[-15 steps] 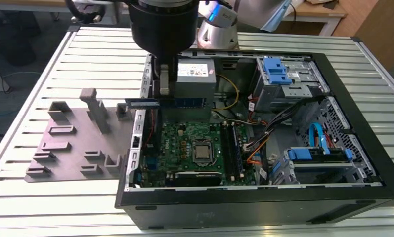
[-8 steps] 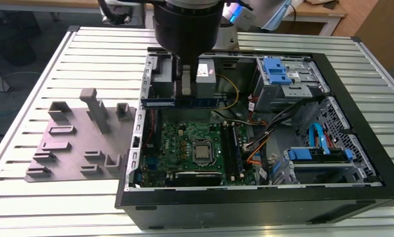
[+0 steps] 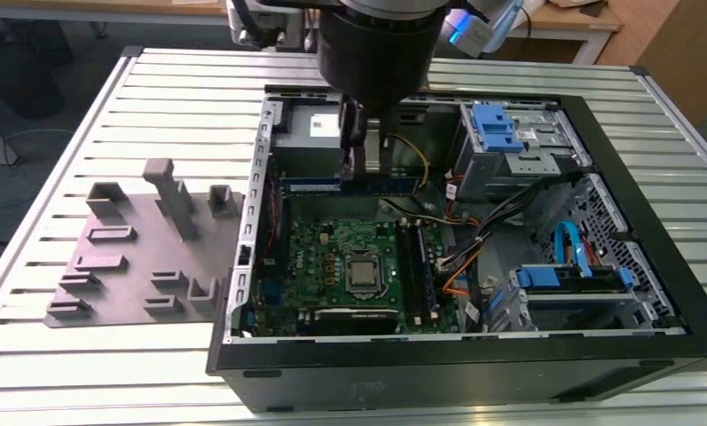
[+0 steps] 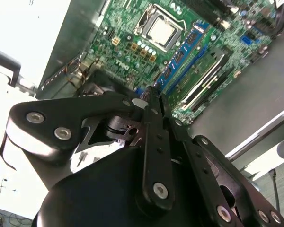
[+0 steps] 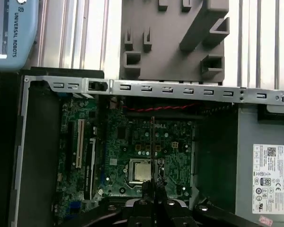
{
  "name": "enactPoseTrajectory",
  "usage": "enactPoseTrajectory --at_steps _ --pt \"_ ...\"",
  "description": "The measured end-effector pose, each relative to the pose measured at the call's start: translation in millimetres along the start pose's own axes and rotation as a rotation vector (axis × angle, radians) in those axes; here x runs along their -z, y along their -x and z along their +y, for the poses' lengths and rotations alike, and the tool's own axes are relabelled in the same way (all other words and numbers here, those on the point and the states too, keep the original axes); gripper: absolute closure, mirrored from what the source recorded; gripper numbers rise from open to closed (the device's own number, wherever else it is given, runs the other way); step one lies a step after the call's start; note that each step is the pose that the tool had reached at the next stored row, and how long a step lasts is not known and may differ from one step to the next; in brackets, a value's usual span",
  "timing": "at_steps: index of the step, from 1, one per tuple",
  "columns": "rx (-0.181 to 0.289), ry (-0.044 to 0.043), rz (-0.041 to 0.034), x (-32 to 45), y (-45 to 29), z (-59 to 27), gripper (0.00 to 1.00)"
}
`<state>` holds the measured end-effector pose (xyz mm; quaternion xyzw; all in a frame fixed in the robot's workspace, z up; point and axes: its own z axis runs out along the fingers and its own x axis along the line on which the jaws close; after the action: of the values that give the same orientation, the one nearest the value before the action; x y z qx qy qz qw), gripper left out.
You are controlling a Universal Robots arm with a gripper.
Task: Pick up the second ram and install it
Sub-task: 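Pick up the second ram and move it above second insertion slot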
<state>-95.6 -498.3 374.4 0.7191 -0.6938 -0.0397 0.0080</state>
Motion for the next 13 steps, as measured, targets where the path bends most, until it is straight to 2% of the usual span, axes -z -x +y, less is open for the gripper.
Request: enactPoseTrajectory --at_steps 13 --pt "0.0 0.0028 -0.0001 -21.9 -4.4 -13.2 0.89"
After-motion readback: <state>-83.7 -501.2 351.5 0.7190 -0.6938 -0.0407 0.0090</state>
